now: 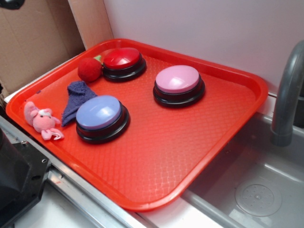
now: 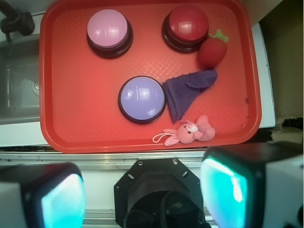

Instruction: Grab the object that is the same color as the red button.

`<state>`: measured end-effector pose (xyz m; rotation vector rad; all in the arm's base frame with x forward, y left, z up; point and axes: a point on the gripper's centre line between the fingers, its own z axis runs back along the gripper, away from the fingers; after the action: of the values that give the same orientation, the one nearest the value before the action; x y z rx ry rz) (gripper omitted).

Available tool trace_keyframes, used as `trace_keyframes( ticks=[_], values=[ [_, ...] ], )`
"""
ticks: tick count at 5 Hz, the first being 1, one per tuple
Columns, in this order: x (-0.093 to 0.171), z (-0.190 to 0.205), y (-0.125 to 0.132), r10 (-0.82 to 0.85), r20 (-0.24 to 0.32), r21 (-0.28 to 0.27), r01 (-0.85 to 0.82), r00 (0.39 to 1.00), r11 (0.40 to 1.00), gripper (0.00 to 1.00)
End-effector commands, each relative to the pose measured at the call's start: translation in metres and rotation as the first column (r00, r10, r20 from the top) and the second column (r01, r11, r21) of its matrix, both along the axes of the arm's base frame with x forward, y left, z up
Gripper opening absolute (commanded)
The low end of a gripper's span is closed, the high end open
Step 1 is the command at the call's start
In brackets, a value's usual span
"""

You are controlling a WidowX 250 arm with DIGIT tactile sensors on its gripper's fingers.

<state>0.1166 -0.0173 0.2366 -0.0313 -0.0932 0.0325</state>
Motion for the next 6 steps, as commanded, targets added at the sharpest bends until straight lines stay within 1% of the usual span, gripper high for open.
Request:
trace_keyframes(
  ticks=[1, 2, 3, 4, 5, 6],
  values=[
    [0.0, 0.0, 0.0, 0.0, 0.0, 0.0, 0.0, 1.0, 1.0, 1.0],
    [0.015, -0.008, 0.027, -0.017, 0.07, 0.018, 0.016, 0.997, 1.0, 1.0],
    [0.032, -0.024, 0.05, -0.037, 0.118, 0.078, 0.028, 0.992, 0.997, 1.0],
    [0.048, -0.045, 0.077, -0.029, 0.127, 0.126, 0.013, 0.991, 0.992, 1.0],
    [0.064, -0.066, 0.101, -0.065, 0.154, 0.185, 0.036, 0.986, 0.982, 1.0],
    [0.092, -0.097, 0.127, -0.134, 0.236, 0.226, 0.079, 0.962, 0.971, 1.0]
  ],
)
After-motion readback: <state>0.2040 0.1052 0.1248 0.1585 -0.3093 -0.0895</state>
